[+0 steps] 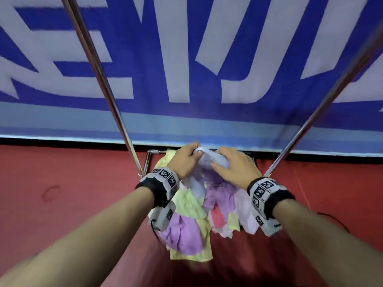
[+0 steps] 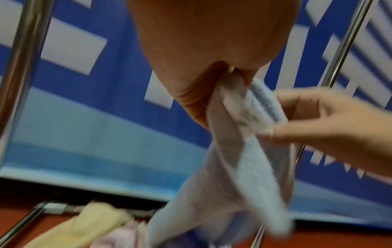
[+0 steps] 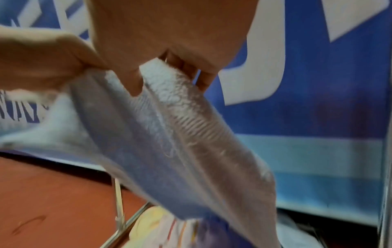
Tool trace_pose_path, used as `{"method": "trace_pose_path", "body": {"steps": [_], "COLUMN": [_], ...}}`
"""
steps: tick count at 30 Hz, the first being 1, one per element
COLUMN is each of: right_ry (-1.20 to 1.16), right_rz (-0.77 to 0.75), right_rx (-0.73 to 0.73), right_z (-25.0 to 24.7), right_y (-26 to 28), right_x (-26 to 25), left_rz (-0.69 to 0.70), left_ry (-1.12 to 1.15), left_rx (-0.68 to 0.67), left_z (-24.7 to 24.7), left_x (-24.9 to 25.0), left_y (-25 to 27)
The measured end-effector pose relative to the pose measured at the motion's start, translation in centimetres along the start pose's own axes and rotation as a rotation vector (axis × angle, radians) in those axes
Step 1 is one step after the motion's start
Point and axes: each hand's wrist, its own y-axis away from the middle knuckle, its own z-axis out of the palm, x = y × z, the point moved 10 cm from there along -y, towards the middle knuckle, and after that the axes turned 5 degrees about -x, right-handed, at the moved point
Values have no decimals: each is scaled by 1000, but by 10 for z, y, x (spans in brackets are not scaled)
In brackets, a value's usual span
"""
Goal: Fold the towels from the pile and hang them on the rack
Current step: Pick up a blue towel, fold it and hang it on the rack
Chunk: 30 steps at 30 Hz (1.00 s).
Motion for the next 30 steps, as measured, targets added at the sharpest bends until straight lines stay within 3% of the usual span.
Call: {"method": "trace_pose_path", "body": {"steps": [3,6,11,17,19,23,25,27,30], "right_ry": [-17,-143,-310,-617,-624,-351,-314,-379,-618], "right_rz": [58,176,166,158,195,346,358,415,474], "right_rx": [10,86,157,-66,-118,194,210,163,139], "right_z": [-50,-90,-117,-85,-67,-70,-57,-38,-20], "right_y": [9,14,10,13,25,31,30,35,38], "right_x": [-16,-26,-65,-95,-88,-45,-35,-25,-8], "left_rz": [113,115,135,164,94,-106,-235,-266,-225], "left_ry": [-22,-145,-188,22,18,88,136,257,465], "left_rx": [82,159,226,310,268,57,35,8,-170], "left_z": [-50,-90,-119,-122,-104,-52,-29,-10,13], "left_x": [69,106,117,103,85,33,5,-7,2], "left_y": [17,35,58,67,61,53,58,65,70]}}
